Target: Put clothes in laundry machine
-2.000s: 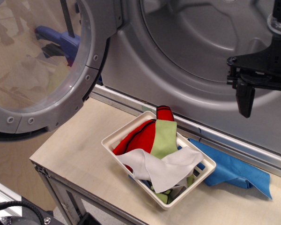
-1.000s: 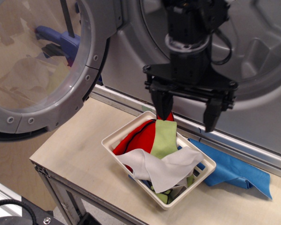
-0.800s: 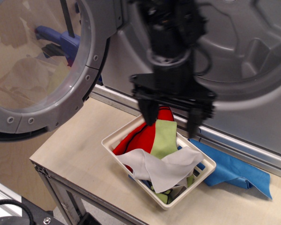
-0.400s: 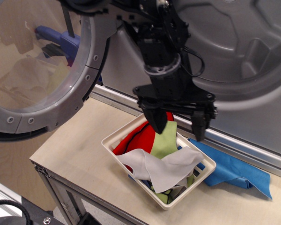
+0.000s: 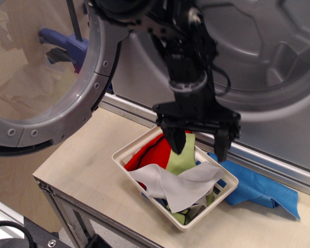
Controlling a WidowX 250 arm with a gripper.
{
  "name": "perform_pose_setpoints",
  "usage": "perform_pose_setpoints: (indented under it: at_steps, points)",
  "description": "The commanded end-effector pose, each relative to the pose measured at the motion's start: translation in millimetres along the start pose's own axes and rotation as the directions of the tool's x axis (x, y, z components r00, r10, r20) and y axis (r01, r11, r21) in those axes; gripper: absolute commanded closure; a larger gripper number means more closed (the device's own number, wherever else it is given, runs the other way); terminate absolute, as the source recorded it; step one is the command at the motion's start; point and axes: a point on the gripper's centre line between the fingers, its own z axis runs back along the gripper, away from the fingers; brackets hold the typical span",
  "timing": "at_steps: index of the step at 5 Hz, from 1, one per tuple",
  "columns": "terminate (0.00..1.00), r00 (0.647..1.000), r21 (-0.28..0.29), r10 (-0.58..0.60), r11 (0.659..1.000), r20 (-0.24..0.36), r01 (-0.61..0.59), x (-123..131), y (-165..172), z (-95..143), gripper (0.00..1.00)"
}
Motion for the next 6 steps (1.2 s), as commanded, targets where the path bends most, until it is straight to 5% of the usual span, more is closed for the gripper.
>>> perform_pose_setpoints:
  at_steps: [1,2,3,4,6]
  points:
    - [0.00,1.000,0.031,-0.026,0.999,0.018,0.025,1.2,4.1,-24.6,0.00]
    - [0.00,0.999,-0.027,-0.002,1.000,0.037,0.003,2.2,2.3,-26.3,0.00]
    - [0.00,0.999,-0.026,-0.007,1.000,0.048,0.008,-0.2,1.3,-25.8,0.00]
    - [0.00,0.998,-0.039,-0.006,0.999,0.064,0.009,-0.7,2.7,-25.4,1.00]
    - [0.00,0.999,-0.036,0.006,0.999,0.049,-0.004,-0.5,5.0,-32.9,1.00]
